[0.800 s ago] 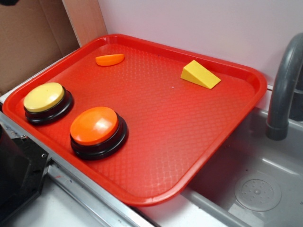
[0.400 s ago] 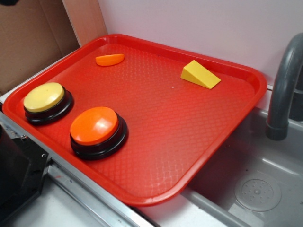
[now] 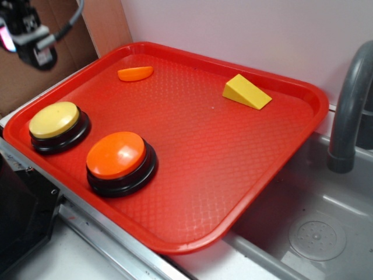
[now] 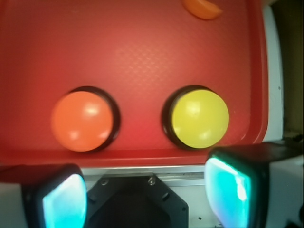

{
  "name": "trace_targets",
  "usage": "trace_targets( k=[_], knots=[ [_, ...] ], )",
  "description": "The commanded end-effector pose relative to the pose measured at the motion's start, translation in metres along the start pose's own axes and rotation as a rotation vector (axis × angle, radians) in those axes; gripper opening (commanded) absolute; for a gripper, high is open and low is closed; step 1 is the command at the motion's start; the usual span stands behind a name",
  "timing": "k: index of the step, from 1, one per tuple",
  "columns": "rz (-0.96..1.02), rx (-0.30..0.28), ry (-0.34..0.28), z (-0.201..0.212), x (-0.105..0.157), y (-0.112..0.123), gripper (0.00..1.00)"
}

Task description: Push the orange button.

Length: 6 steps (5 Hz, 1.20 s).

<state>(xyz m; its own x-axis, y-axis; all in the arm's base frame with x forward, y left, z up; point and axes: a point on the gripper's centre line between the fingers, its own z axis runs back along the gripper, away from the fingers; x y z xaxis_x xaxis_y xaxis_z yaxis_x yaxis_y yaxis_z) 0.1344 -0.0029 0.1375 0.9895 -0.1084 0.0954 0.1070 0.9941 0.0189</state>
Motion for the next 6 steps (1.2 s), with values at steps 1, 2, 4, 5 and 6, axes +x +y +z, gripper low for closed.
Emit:
trace_targets(
  k=[1,2,4,5,6],
  knots=[
    [-0.089,0.051,-0.023,-0.093,0.015,-0.028,1.0],
    [-0.104,0.039,0.013,-0.104,0.024,-0.043,1.0],
    [-0.149,0.007,0.049,-0.074,0.039,-0.039,1.0],
    [-0.141,0.006,0.026,-0.025,0.048,-0.02,1.0],
    [-0.075,0.013,0.002,0.004,0.047,0.002,1.0]
  ],
)
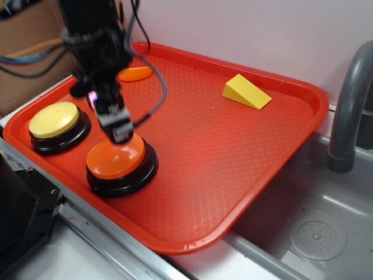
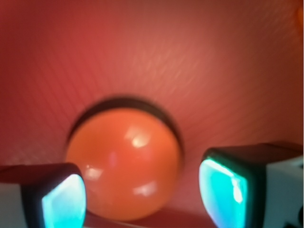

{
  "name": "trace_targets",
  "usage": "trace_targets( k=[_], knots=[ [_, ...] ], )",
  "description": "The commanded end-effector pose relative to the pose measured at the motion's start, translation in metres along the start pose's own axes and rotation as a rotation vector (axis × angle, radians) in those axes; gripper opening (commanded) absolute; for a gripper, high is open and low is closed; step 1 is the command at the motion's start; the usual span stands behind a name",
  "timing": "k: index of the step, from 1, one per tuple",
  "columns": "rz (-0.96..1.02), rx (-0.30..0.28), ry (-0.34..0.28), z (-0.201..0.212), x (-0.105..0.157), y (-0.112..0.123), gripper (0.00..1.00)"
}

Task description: Push the orange button.

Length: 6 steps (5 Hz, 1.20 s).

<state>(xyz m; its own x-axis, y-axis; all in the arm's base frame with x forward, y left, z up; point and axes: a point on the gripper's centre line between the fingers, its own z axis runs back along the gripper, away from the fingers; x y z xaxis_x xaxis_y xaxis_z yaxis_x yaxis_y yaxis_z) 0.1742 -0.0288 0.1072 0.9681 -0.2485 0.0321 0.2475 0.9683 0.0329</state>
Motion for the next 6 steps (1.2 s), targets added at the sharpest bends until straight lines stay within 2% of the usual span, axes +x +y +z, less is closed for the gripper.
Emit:
trace_targets(
  k=[1,2,3,5,6],
  knots=[
    [0.085,0.042,0.002,0.036,0.01,0.032,1.0],
    [0.088,0.056,0.032,0.036,0.018,0.031,1.0],
    [0.103,0.041,0.039,0.04,0.023,0.034,1.0],
    [0.131,0.012,0.005,0.055,0.025,0.037,1.0],
    [0.13,0.025,0.023,0.06,0.026,0.03,1.0]
  ],
)
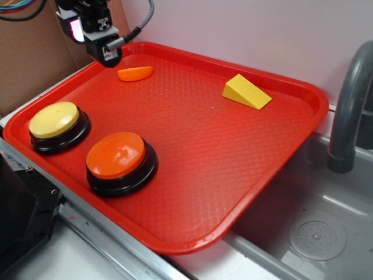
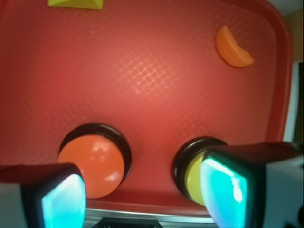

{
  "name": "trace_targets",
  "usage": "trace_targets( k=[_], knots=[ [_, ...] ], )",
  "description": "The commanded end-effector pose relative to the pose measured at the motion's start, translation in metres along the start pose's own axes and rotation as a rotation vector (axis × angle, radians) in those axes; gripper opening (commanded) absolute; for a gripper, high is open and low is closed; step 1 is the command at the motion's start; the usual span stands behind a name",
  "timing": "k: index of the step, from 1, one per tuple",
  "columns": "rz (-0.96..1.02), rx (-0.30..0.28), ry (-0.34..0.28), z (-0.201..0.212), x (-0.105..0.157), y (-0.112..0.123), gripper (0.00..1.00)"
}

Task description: Push the orange button.

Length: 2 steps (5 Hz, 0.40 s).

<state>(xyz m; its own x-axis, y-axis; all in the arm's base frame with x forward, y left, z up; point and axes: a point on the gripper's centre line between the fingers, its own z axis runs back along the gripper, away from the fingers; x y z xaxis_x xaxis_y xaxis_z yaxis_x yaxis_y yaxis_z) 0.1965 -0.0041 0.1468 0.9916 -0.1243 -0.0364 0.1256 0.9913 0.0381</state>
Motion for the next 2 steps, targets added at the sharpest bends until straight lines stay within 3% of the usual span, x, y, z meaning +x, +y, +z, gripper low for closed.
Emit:
trace_targets(
  k=[1,2],
  knots=[
    [-0.002,0.028,-0.069,0.0311,0.0051,-0.0064,1.0],
    [-0.027,0.013,-0.089,0.0383,-0.0029,-0.0096,1.0]
  ],
)
